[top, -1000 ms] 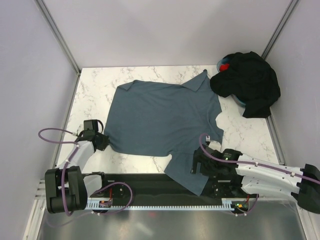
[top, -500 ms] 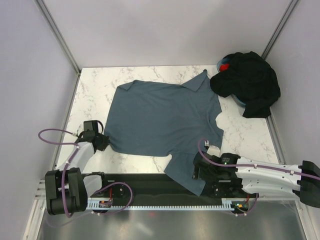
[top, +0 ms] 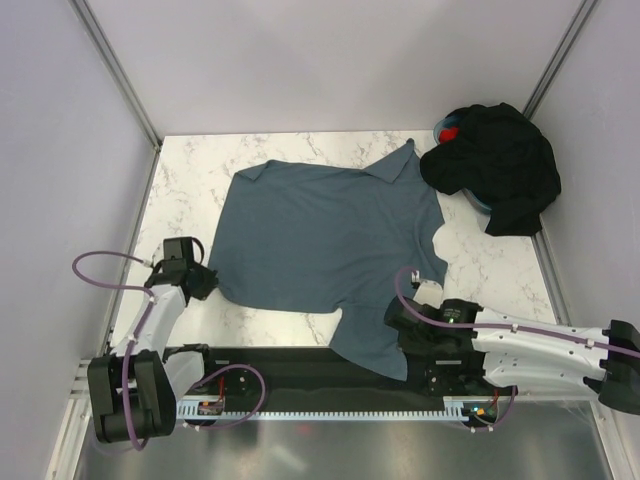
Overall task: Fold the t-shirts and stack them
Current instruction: Fold the tshirt
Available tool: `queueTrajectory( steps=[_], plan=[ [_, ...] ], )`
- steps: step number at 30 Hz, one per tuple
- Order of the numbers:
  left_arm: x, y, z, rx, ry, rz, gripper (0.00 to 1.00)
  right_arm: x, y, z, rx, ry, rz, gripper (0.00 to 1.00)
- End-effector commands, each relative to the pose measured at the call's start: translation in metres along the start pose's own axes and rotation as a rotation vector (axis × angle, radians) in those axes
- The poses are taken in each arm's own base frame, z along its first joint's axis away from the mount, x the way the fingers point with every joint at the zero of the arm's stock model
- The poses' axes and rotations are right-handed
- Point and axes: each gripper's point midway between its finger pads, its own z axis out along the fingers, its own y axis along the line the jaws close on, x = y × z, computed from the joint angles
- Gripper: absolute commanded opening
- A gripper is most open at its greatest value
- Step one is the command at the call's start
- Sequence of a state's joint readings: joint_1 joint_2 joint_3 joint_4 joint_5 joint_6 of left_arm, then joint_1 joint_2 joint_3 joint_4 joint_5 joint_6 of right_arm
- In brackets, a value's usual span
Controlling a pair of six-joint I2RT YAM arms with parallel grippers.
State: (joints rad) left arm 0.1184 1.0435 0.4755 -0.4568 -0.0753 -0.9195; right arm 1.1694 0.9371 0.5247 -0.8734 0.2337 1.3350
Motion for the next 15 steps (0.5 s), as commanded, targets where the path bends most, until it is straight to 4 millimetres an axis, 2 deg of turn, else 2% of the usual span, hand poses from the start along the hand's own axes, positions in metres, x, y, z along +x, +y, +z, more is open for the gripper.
queueTrajectory(
  steps=[1,3,4,5,6,7,8,10,12,14,15],
  plan=[
    [-0.028,-0.028,-0.026,0.067,-0.061,0.071,0.02,-0.051,0.03,-0.039,0.002,-0.176,-0.022,0.0],
    [-0.039,-0.037,-0.035,0.073,-0.082,0.098,0.02,-0.07,0.037,-0.044,0.04,-0.214,-0.028,0.0],
    [-0.043,-0.04,-0.037,0.076,-0.087,0.107,0.02,-0.083,0.049,-0.054,0.016,-0.235,-0.048,0.0],
    [-0.046,-0.044,-0.039,0.081,-0.091,0.117,0.02,-0.092,0.052,-0.057,0.019,-0.25,-0.047,0.0],
    [-0.047,-0.047,-0.037,0.079,-0.08,0.137,0.02,-0.108,0.049,-0.058,0.041,-0.27,-0.016,0.0],
    [-0.053,-0.057,-0.041,0.096,-0.085,0.144,0.02,-0.122,0.057,-0.064,0.033,-0.285,-0.009,0.0],
    [-0.054,-0.06,-0.04,0.094,-0.076,0.151,0.02,-0.138,0.054,-0.066,0.051,-0.302,-0.009,0.0],
    [-0.057,-0.07,-0.036,0.097,-0.048,0.161,0.02,-0.161,0.062,-0.074,0.051,-0.331,-0.017,0.0],
    [-0.06,-0.079,-0.031,0.097,-0.028,0.164,0.02,-0.184,0.057,-0.076,0.087,-0.349,-0.027,0.0],
    [-0.064,-0.085,-0.028,0.094,-0.024,0.167,0.02,-0.202,0.06,-0.08,0.093,-0.359,-0.02,0.0],
    [-0.071,-0.094,-0.03,0.108,-0.035,0.172,0.02,-0.214,0.054,-0.081,0.11,-0.368,-0.016,0.0]
  ],
)
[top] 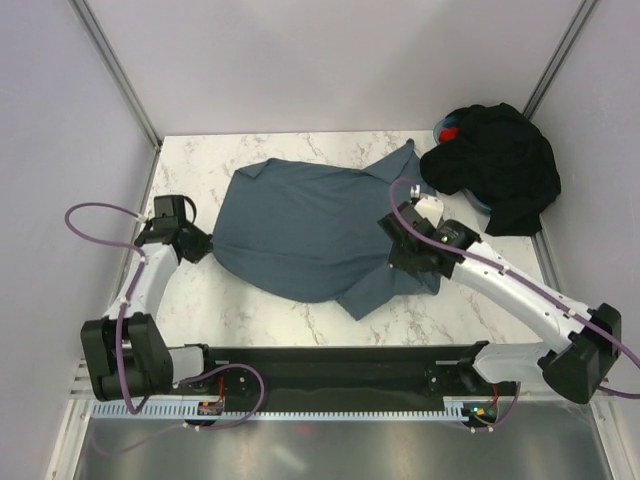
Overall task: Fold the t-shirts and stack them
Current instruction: Fold the tshirt
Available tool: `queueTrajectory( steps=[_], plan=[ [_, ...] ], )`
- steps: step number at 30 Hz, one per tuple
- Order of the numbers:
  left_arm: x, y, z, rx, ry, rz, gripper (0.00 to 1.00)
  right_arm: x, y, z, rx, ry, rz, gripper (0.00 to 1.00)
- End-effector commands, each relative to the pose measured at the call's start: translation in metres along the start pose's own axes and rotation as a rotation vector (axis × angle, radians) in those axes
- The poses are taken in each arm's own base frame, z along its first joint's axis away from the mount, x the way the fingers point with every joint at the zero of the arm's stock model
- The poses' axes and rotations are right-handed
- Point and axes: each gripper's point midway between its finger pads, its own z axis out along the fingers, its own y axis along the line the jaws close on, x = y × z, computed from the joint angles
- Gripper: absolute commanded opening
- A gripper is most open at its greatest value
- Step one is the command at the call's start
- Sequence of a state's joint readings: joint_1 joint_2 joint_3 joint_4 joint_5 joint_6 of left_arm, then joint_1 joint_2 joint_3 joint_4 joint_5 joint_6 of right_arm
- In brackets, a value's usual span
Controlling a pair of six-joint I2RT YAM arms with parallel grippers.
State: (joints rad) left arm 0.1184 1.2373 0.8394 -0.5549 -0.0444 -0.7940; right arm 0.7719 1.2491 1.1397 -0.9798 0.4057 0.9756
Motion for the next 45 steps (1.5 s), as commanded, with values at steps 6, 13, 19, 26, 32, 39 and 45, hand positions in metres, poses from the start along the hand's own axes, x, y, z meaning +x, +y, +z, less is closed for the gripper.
queueTrajectory(
  steps=[6,13,19,26,32,39,45],
  plan=[
    [-0.033,-0.05,0.009,0.076,0.041,0.095,0.02,-0.08,-0.017,0.014,0.045,-0.049,-0.032,0.0],
    [-0.046,-0.065,0.042,0.028,0.106,0.141,0.02,-0.121,-0.028,0.043,0.057,-0.026,-0.001,0.0],
    [-0.047,-0.074,0.078,-0.014,0.2,0.185,0.02,-0.167,-0.029,0.07,0.069,-0.033,0.021,0.0],
    [-0.039,-0.089,0.11,0.014,0.317,0.239,0.21,-0.203,-0.032,0.119,0.097,0.012,0.001,0.36],
    [-0.049,-0.096,0.079,0.046,0.274,0.257,0.94,-0.204,-0.051,0.128,0.156,0.021,-0.011,0.97],
    [-0.027,-0.048,0.061,0.024,0.209,0.118,0.92,-0.113,-0.073,0.1,0.029,0.063,0.082,0.95],
    [0.0,-0.031,0.069,0.059,0.203,0.047,0.87,-0.044,-0.079,0.099,-0.085,0.133,0.138,0.88]
  ],
)
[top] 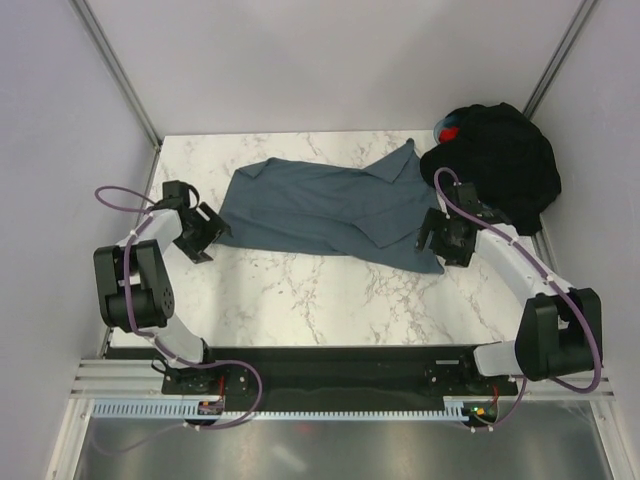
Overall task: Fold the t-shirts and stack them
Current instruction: Fold the tshirt
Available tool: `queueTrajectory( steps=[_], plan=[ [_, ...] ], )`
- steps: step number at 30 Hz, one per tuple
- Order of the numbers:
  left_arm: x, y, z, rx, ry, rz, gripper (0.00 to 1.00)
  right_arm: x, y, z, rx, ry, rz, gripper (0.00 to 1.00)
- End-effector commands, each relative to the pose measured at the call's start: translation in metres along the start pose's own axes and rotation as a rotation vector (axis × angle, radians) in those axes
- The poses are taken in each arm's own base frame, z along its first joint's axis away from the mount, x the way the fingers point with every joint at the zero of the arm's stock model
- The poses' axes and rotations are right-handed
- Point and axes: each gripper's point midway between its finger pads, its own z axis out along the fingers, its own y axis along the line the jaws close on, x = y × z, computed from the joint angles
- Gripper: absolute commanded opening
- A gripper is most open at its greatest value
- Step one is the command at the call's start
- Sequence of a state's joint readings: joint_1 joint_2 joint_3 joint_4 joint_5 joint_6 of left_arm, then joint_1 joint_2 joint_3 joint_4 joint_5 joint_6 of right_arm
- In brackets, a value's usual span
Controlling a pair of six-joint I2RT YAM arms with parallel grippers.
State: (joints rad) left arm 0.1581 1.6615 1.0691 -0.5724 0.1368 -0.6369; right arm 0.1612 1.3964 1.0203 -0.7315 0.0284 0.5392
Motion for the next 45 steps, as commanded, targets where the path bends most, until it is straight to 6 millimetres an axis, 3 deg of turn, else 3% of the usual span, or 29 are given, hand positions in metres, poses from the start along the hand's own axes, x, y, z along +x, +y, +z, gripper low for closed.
queueTrajectory(
  steps=[1,6,8,11,16,19,22,23,26,28,29,30,31,32,33,34,35,36,37,38,39,40,41,43,44,45],
  plan=[
    [-0.01,-0.014,0.002,0.086,-0.076,-0.062,0.87,0.01,0.012,0.009,-0.109,-0.015,0.042,0.87],
    [-0.002,-0.007,0.009,0.076,-0.064,-0.089,0.84,0.039,-0.001,0.032,-0.086,0.059,0.061,0.85],
    [-0.001,-0.007,0.013,0.076,-0.059,-0.087,0.84,0.041,-0.006,0.04,-0.073,0.073,0.073,0.85],
    [-0.002,-0.004,0.016,0.057,-0.064,-0.104,0.83,0.037,-0.012,0.049,-0.057,0.075,0.088,0.84],
    [-0.013,-0.008,0.021,0.068,-0.105,-0.14,0.81,0.016,-0.023,0.049,-0.026,0.027,0.087,0.84],
    [-0.015,-0.009,0.029,0.067,-0.096,-0.153,0.77,0.015,-0.034,0.051,-0.006,0.035,0.097,0.84],
    [-0.016,-0.009,0.038,0.069,-0.093,-0.163,0.65,0.023,-0.036,0.06,-0.005,0.065,0.098,0.78],
    [-0.016,-0.01,0.041,0.071,-0.09,-0.169,0.57,0.024,-0.035,0.064,-0.011,0.07,0.097,0.76],
    [-0.02,-0.014,0.046,0.079,-0.084,-0.184,0.33,0.026,-0.033,0.07,-0.018,0.087,0.101,0.61],
    [-0.023,-0.018,0.047,0.085,-0.082,-0.183,0.26,0.019,-0.029,0.071,-0.026,0.082,0.094,0.45],
    [-0.029,-0.023,0.045,0.094,-0.09,-0.185,0.15,0.017,-0.029,0.072,-0.022,0.086,0.093,0.38],
    [-0.032,-0.025,0.044,0.098,-0.093,-0.185,0.11,0.007,-0.025,0.07,-0.03,0.069,0.093,0.23],
    [-0.04,-0.032,0.039,0.111,-0.107,-0.181,0.03,0.003,-0.023,0.069,-0.031,0.064,0.092,0.17],
    [-0.041,-0.035,0.035,0.112,-0.103,-0.18,0.02,0.001,-0.022,0.069,-0.026,0.074,0.092,0.11],
    [-0.045,-0.037,0.032,0.113,-0.108,-0.179,0.02,-0.018,-0.013,0.064,-0.043,0.041,0.09,0.01],
    [-0.049,-0.042,0.027,0.123,-0.111,-0.177,0.02,-0.028,-0.01,0.062,-0.046,0.031,0.089,0.0],
    [-0.066,-0.057,0.016,0.159,-0.139,-0.159,0.02,-0.031,-0.009,0.065,-0.033,0.051,0.091,0.0],
    [-0.066,-0.06,0.01,0.15,-0.116,-0.152,0.02,-0.061,0.004,0.057,-0.057,-0.001,0.087,0.0],
    [-0.089,-0.084,-0.009,0.207,-0.154,-0.121,0.02,-0.073,0.011,0.055,-0.068,-0.008,0.084,0.0],
    [-0.092,-0.096,-0.014,0.241,-0.124,-0.11,0.02,-0.074,0.013,0.063,-0.062,0.04,0.074,0.0],
    [-0.091,-0.1,-0.023,0.238,-0.091,-0.111,0.02,-0.112,0.038,0.047,-0.124,-0.009,0.059,0.0],
    [-0.112,-0.121,-0.048,0.293,-0.136,-0.085,0.02,-0.125,0.044,0.042,-0.131,-0.01,0.046,0.0],
    [-0.116,-0.125,-0.061,0.301,-0.143,-0.084,0.02,-0.154,0.058,0.022,-0.152,-0.047,0.033,0.0],
    [-0.128,-0.131,-0.102,0.333,-0.204,-0.07,0.02,-0.183,0.07,-0.01,-0.188,-0.133,0.034,0.0],
    [-0.134,-0.126,-0.116,0.334,-0.237,-0.08,0.02,-0.196,0.072,-0.038,-0.205,-0.195,0.041,0.0],
    [-0.135,-0.125,-0.144,0.364,-0.283,-0.078,0.02,-0.208,0.076,-0.06,-0.218,-0.247,0.047,0.0]
  ],
)
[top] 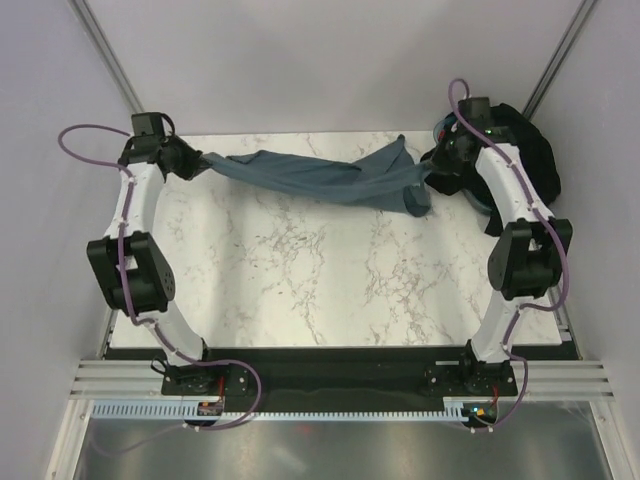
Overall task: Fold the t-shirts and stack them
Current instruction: Fold the tshirt
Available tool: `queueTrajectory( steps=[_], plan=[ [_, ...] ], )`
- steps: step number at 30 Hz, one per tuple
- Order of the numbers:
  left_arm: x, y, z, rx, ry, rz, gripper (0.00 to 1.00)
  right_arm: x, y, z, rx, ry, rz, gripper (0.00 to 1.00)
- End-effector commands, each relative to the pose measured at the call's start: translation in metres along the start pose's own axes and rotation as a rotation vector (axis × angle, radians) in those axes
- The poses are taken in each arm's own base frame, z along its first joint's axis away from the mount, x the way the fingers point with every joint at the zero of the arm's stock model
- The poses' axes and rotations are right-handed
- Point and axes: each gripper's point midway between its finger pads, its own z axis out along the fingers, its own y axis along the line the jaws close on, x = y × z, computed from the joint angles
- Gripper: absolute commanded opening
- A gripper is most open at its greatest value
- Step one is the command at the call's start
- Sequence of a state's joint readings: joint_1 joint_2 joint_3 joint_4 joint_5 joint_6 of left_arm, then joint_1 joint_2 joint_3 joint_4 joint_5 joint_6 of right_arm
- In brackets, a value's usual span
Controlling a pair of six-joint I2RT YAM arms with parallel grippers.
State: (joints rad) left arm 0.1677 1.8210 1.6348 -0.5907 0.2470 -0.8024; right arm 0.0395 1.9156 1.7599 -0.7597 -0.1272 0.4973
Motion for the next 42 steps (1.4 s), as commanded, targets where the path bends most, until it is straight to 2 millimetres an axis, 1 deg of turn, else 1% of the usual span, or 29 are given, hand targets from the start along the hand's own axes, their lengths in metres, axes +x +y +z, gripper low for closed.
queueTrajectory(
  steps=[1,3,4,5,6,7,8,9,10,11,12,13,14,17,21,25,27,28,29,30,31,34,35,37,38,39,40,41,42],
  plan=[
    [-0.014,-0.005,-0.072,0.027,-0.054,0.021,0.02,-0.041,0.024,-0.095,-0.064,-0.15,-0.009,0.0],
    [-0.011,0.01,-0.089,0.019,-0.067,0.004,0.02,-0.016,0.011,-0.095,-0.045,-0.099,-0.007,0.0],
    [0.004,0.028,-0.096,-0.002,-0.055,0.0,0.02,-0.008,0.005,-0.109,-0.039,-0.116,-0.011,0.0],
    [0.007,0.041,-0.102,-0.021,-0.07,-0.01,0.02,0.025,-0.017,-0.091,0.006,-0.047,-0.001,0.0],
    [0.015,0.055,-0.103,-0.041,-0.067,-0.011,0.02,0.04,-0.026,-0.088,0.014,-0.035,0.0,0.0],
    [0.039,0.079,-0.104,-0.076,-0.043,-0.015,0.02,0.052,-0.03,-0.098,0.0,-0.048,-0.002,0.0],
    [0.046,0.091,-0.103,-0.082,-0.049,-0.021,0.02,0.087,-0.05,-0.08,0.029,0.02,0.012,0.0],
    [0.057,0.104,-0.101,-0.097,-0.035,-0.031,0.02,0.103,-0.056,-0.077,0.031,0.043,0.019,0.0],
    [0.083,0.13,-0.094,-0.136,0.015,-0.057,0.02,0.117,-0.061,-0.078,0.03,0.049,0.033,0.0],
    [0.089,0.136,-0.096,-0.13,0.007,-0.063,0.02,0.149,-0.075,-0.066,0.041,0.113,0.053,0.0],
    [0.099,0.145,-0.095,-0.14,0.018,-0.075,0.02,0.161,-0.081,-0.063,0.046,0.131,0.064,0.0],
    [0.12,0.165,-0.089,-0.175,0.059,-0.11,0.02,0.172,-0.086,-0.062,0.053,0.143,0.085,0.0],
    [0.127,0.17,-0.089,-0.175,0.062,-0.126,0.02,0.194,-0.097,-0.056,0.072,0.186,0.103,0.0],
    [0.146,0.187,-0.084,-0.193,0.083,-0.163,0.02,0.222,-0.108,-0.053,0.089,0.228,0.152,0.0],
    [0.156,0.193,-0.085,-0.2,0.1,-0.188,0.02,0.232,-0.109,-0.055,0.086,0.231,0.202,0.0],
    [0.162,0.198,-0.092,-0.209,0.102,-0.194,0.07,0.237,-0.108,-0.061,0.079,0.224,0.236,0.02],
    [0.162,0.198,-0.097,-0.212,0.097,-0.184,0.16,0.242,-0.109,-0.063,0.08,0.229,0.25,0.28],
    [0.159,0.195,-0.102,-0.199,0.078,-0.166,0.61,0.242,-0.107,-0.067,0.064,0.221,0.25,0.46],
    [0.158,0.195,-0.106,-0.194,0.074,-0.164,0.77,0.245,-0.107,-0.069,0.06,0.227,0.248,0.78],
    [0.157,0.191,-0.109,-0.178,0.069,-0.158,0.86,0.245,-0.105,-0.071,0.045,0.223,0.233,0.9],
    [0.15,0.182,-0.116,-0.145,0.038,-0.135,0.99,0.242,-0.102,-0.075,0.025,0.21,0.223,0.97],
    [0.136,0.161,-0.13,-0.085,0.006,-0.071,1.0,0.218,-0.096,-0.089,0.016,0.133,0.158,0.98],
    [0.133,0.153,-0.133,-0.056,0.007,-0.046,1.0,0.201,-0.09,-0.097,0.013,0.086,0.136,0.98],
    [0.123,0.142,-0.139,-0.019,-0.01,0.038,0.99,0.181,-0.081,-0.103,-0.008,0.041,0.105,0.98],
    [0.122,0.141,-0.141,-0.019,-0.007,0.066,0.98,0.161,-0.069,-0.109,-0.036,-0.001,0.075,0.98],
    [0.123,0.143,-0.142,-0.034,-0.002,0.08,0.97,0.152,-0.063,-0.109,-0.046,-0.013,0.057,0.98],
    [0.122,0.145,-0.141,-0.047,-0.007,0.094,0.96,0.149,-0.055,-0.099,-0.043,0.015,0.036,0.98],
    [0.122,0.149,-0.14,-0.063,-0.015,0.098,0.96,0.127,-0.039,-0.103,-0.066,-0.024,0.004,0.98],
    [0.123,0.152,-0.139,-0.068,-0.019,0.102,0.96,0.117,-0.032,-0.098,-0.063,-0.03,-0.016,0.98]
  ],
)
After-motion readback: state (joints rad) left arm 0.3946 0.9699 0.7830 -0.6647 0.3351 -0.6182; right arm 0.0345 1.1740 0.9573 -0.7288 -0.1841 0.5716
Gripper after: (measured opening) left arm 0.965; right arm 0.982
